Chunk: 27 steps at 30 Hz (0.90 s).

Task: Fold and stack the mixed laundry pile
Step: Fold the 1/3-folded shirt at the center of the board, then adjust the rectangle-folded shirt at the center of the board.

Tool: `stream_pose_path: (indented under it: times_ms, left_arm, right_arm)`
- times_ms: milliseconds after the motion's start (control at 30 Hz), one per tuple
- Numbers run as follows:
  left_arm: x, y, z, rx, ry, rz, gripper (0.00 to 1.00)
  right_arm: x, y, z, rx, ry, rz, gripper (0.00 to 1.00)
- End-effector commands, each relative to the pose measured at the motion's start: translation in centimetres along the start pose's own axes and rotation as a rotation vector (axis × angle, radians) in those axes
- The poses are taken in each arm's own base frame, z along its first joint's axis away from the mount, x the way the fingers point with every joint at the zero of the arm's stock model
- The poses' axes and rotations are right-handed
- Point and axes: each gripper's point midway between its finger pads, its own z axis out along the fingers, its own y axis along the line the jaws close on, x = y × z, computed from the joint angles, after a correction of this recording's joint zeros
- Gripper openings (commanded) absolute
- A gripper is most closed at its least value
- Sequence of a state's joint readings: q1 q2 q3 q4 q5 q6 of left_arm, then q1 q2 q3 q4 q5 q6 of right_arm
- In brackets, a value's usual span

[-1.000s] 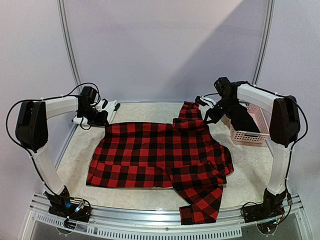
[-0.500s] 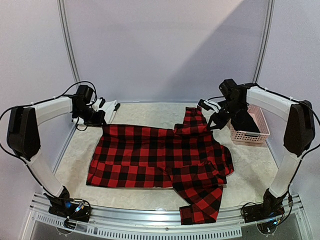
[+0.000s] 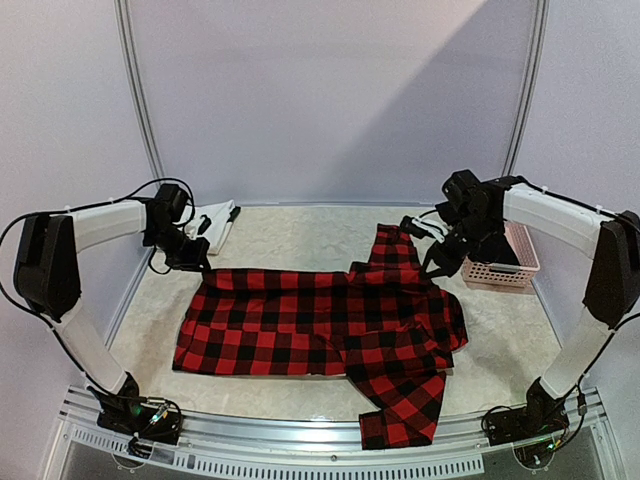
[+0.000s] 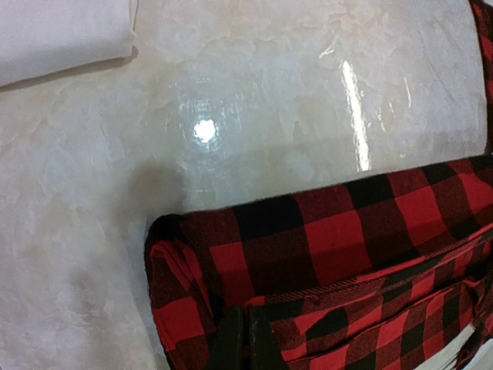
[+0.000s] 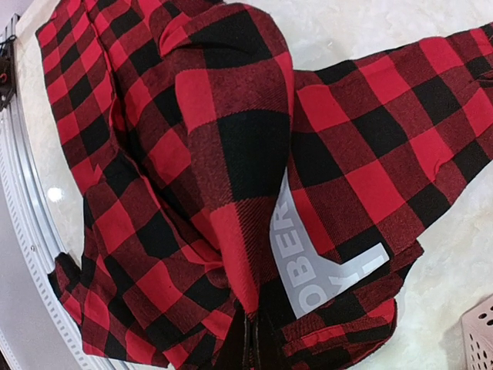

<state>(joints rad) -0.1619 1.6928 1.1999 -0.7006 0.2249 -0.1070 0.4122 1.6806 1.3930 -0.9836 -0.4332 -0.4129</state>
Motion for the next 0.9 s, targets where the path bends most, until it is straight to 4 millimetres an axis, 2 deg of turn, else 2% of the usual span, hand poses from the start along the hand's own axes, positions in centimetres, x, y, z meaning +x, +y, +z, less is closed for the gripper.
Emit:
stream_pose_path:
  times_ms: [0, 233, 333, 467, 600, 667, 733, 867]
  left_arm:
    - [2.3, -0.2, 0.4, -0.002, 0.096, 0.005, 0.00]
    - [3.7, 0.0, 1.6, 0.000, 0.157, 0.002, 0.00]
    - [4.2, 0.3, 1.8, -0.023, 0.196, 0.005, 0.06]
    - [3.2, 0.5, 1.1, -0.063, 0.167, 0.027, 0.29]
    - [0.1, -0.2, -1.9, -0.086, 0.014, 0.071, 0.39]
    - [-1.2, -0.5, -3.1, -0.082, -0.057, 0.074, 0.42]
    - [-2.0, -1.4, -3.1, -0.037, -0.083, 0.071, 0.42]
    - [-2.5, -3.2, -0.9, 0.017, -0.021, 0.077, 0.41]
  right_arm:
    - [2.3, 0.3, 1.3, -0.025, 0.062, -0.007, 0.00]
    - [4.0, 0.4, 3.8, -0.071, 0.110, 0.004, 0.00]
    - [4.4, 0.4, 4.1, -0.079, 0.129, -0.001, 0.03]
    - [3.4, 0.4, 3.1, -0.068, 0.107, -0.017, 0.31]
    - [1.7, -0.2, 0.8, -0.028, 0.059, -0.020, 0.44]
    - [0.9, -1.4, -0.1, 0.011, 0.027, -0.002, 0.47]
    - [0.7, -3.1, -0.3, 0.055, 0.010, 0.036, 0.47]
    - [1.5, -7.4, 0.8, 0.124, 0.031, 0.153, 0.47]
